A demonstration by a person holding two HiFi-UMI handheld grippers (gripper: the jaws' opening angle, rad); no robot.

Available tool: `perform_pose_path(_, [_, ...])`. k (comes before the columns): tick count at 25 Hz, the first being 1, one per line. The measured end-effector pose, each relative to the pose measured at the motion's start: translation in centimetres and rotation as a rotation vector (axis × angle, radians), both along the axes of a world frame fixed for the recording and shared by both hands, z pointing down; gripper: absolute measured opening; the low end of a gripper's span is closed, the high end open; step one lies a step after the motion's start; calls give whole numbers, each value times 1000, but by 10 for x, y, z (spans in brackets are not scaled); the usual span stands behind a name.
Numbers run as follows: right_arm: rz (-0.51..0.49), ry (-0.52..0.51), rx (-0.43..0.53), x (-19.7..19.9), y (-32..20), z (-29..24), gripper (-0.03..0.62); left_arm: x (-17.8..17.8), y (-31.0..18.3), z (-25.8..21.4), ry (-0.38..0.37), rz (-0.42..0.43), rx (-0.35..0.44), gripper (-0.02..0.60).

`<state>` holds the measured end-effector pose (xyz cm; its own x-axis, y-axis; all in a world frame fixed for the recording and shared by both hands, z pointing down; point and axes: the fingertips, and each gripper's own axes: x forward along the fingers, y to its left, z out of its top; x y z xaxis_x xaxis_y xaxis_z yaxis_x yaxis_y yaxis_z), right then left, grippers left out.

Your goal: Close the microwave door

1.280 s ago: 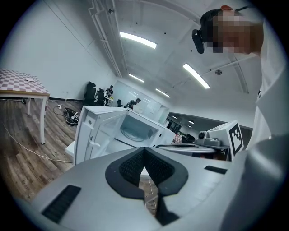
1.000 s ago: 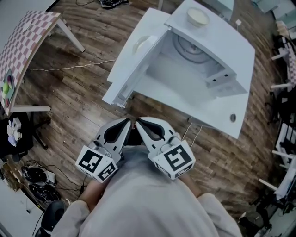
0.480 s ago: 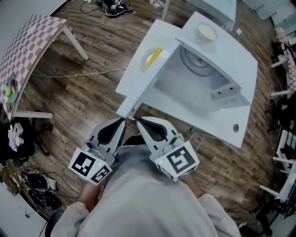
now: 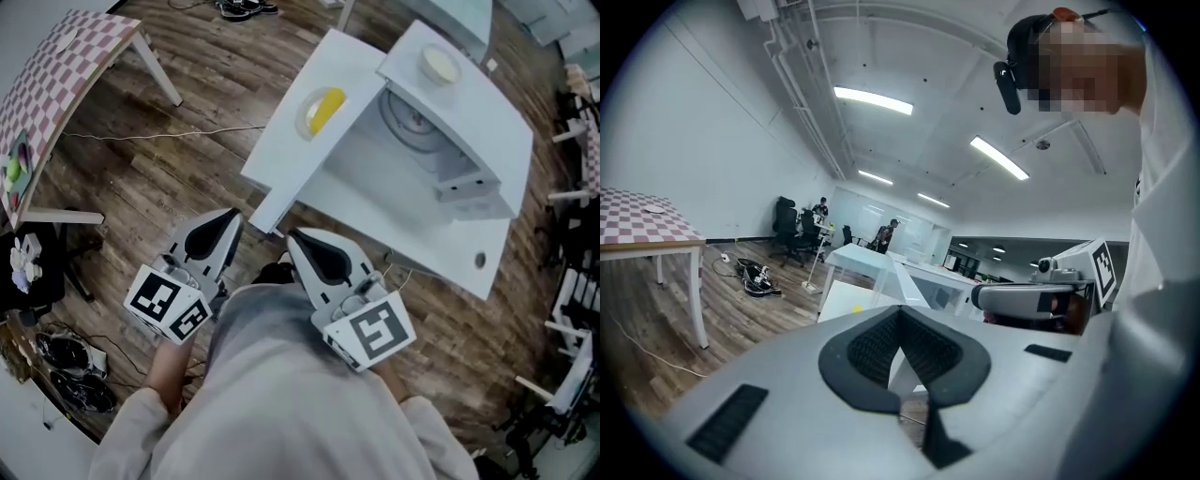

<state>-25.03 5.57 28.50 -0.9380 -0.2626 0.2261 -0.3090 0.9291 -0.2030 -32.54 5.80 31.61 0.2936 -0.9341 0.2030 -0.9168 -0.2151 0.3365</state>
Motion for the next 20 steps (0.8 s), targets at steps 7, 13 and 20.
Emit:
perform_pose_path(7, [-10,21,-15,2,-6,7,23,1,-5,15,31,-14,-34,14])
perform_pose_path(13, [-9,24,-29,5,-10,10,23,0,-7,20,45,-25,-58,14])
perform_pose_path(20, [8,36,-50,11,-14,17,23,3,-7,21,34,-10,-71,14])
